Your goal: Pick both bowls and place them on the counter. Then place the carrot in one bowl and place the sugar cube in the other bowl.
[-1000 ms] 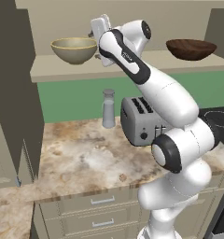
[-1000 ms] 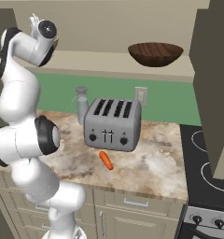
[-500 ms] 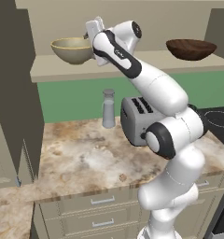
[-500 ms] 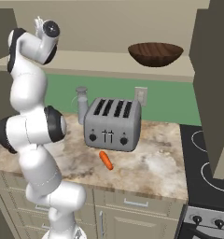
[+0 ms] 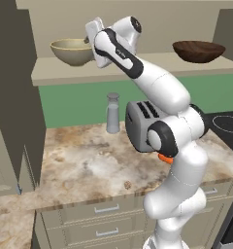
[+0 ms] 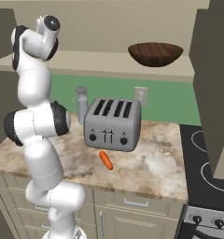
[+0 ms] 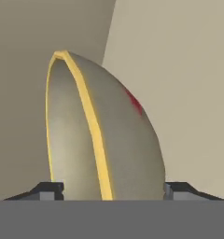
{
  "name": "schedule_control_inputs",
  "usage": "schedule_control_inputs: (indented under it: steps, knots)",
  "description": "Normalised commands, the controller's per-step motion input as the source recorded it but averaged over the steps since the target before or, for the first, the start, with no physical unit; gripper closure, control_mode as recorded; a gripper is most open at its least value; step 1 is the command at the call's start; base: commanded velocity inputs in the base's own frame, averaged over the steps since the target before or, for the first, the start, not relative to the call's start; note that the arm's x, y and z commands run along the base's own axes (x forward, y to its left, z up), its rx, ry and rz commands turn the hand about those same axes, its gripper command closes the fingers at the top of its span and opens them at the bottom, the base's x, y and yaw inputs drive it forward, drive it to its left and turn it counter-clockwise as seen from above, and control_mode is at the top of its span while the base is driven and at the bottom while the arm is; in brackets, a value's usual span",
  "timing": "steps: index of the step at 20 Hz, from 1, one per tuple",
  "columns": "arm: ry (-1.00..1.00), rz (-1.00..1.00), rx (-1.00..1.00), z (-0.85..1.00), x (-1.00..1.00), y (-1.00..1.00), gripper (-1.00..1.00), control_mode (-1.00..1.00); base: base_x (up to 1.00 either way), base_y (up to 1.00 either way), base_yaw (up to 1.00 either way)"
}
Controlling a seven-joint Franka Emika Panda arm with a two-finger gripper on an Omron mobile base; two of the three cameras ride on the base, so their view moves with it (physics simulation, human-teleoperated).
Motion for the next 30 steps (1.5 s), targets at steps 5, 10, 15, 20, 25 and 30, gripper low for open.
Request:
schedule_control_inputs:
  steps: [5, 10, 15, 20, 25, 30]
  knots:
    - [0.22, 0.0, -0.03, -0.24, -0.08, 0.06, 1.0, -1.0, 0.0, 0.0, 0.0]
    - [0.16, 0.0, -0.01, -0.24, -0.34, 0.01, 1.0, -1.0, 0.0, 0.0, 0.0]
    - [0.09, 0.0, 0.0, -0.04, -0.57, -0.01, 1.0, -1.0, 0.0, 0.0, 0.0]
    - [0.03, 0.0, 0.01, 0.0, -0.74, -0.12, 1.0, -1.0, 0.0, 0.0, 0.0]
    - [-0.01, 0.0, 0.01, 0.0, -0.89, -0.22, 1.0, -1.0, 0.0, 0.0, 0.0]
    - [-0.05, 0.0, 0.0, -0.04, -0.94, -0.26, 1.0, -1.0, 0.0, 0.0, 0.0]
